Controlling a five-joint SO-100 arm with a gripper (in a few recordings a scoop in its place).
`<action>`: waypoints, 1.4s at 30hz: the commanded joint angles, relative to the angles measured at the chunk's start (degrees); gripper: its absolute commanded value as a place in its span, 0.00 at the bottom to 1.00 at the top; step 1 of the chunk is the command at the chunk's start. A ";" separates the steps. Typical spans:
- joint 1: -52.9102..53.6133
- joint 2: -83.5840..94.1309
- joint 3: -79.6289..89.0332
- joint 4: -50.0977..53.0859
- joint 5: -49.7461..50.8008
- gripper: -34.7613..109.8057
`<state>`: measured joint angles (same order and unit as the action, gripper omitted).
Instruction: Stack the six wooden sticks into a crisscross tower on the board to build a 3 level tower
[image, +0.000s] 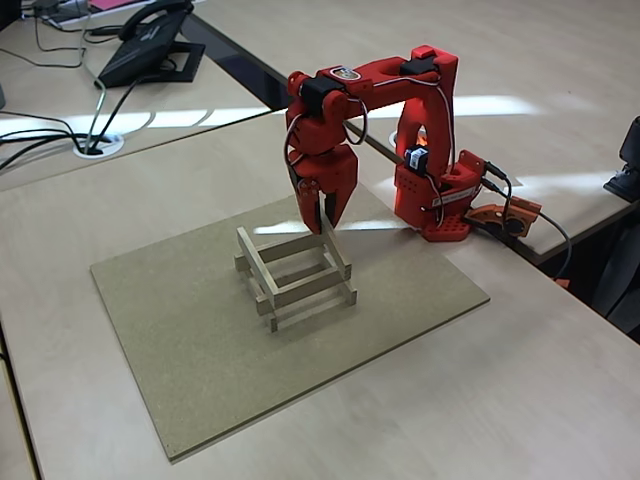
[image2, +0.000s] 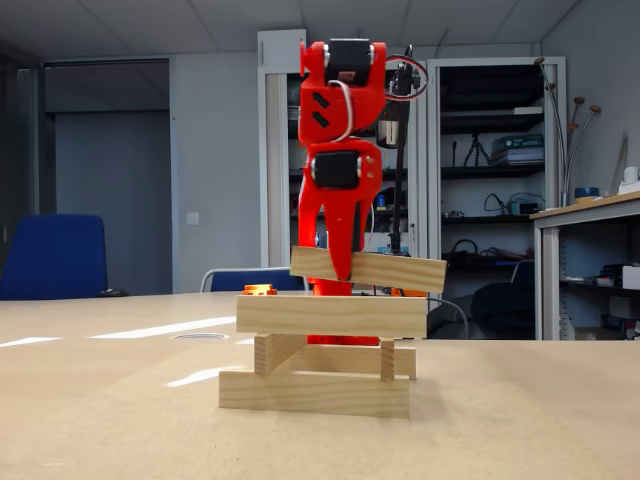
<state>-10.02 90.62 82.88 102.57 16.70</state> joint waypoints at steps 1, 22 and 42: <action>0.62 1.14 0.62 -0.70 -1.49 0.24; 1.58 1.85 9.84 -9.23 -5.71 0.24; 1.93 2.99 13.97 -10.99 -5.89 0.27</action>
<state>-8.26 90.97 95.89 91.05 10.20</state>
